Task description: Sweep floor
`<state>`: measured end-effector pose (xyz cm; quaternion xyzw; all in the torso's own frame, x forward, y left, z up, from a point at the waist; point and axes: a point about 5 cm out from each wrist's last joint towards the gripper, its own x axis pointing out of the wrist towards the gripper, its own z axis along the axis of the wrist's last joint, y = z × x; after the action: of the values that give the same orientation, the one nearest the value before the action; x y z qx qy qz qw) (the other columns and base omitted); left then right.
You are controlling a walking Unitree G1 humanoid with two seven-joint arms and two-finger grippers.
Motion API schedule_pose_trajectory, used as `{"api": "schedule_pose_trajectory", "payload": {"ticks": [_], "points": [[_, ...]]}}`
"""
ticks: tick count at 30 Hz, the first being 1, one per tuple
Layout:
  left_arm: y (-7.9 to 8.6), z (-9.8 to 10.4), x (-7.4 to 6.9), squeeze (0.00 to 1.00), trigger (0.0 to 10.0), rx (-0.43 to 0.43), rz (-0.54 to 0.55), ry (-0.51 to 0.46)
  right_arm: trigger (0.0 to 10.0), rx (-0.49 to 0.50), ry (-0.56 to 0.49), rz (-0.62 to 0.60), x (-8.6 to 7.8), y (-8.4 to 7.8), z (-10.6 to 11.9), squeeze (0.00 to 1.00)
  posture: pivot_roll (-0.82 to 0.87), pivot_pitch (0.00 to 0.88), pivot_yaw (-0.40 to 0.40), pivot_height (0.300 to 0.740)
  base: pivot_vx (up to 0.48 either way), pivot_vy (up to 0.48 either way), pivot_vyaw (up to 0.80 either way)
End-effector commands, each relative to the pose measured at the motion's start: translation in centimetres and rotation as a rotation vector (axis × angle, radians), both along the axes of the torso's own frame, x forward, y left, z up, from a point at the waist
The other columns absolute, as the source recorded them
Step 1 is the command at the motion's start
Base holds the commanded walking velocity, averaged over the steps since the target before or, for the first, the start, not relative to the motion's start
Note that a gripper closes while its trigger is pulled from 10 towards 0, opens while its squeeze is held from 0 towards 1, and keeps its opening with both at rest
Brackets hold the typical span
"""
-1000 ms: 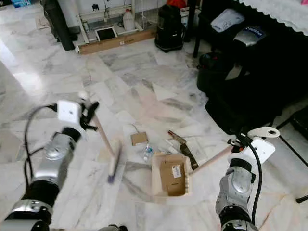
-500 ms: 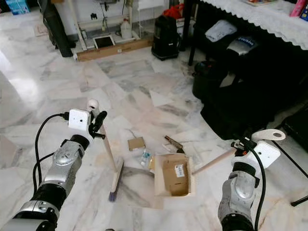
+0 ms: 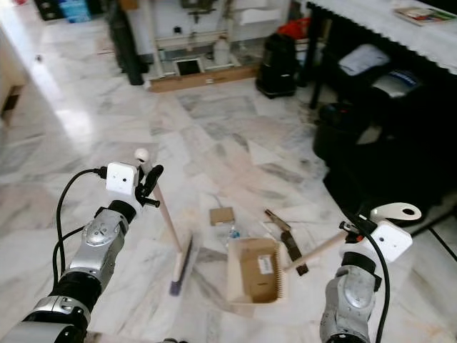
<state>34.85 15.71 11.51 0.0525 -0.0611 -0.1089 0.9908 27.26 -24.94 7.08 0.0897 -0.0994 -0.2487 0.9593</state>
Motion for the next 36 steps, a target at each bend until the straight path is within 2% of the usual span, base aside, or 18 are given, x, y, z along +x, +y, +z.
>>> {"api": "schedule_pose_trajectory", "payload": {"ticks": [1, 10, 26, 36], "points": [[-0.2, 0.9, 0.3, 0.00, 10.0, 0.013, -0.012, -0.045, 10.0, -0.014, -0.057, -0.002, 0.3, -0.2, 1.3, 0.00, 0.09, 0.000, 0.041, 0.740, 0.000, 0.000, 0.80], [0.3, 0.7, 0.2, 0.00, 10.0, 0.017, 0.025, -0.036, 10.0, -0.021, -0.061, 0.014, 0.5, -0.1, 1.9, 0.00, 0.10, 0.000, 0.030, 0.740, 0.000, 0.000, 0.80], [0.0, 0.5, 0.1, 0.00, 10.0, 0.010, 0.030, -0.032, 10.0, -0.011, -0.040, 0.036, 0.2, 0.1, 1.6, 0.00, 0.10, 0.034, 0.033, 0.740, 0.000, 0.000, 0.80], [0.0, 0.1, -0.1, 0.00, 10.0, -0.014, 0.060, -0.022, 10.0, -0.040, -0.038, 0.064, 0.5, -0.4, 2.4, 0.00, 0.09, 0.043, 0.004, 0.740, 0.000, 0.000, 0.80]]}}
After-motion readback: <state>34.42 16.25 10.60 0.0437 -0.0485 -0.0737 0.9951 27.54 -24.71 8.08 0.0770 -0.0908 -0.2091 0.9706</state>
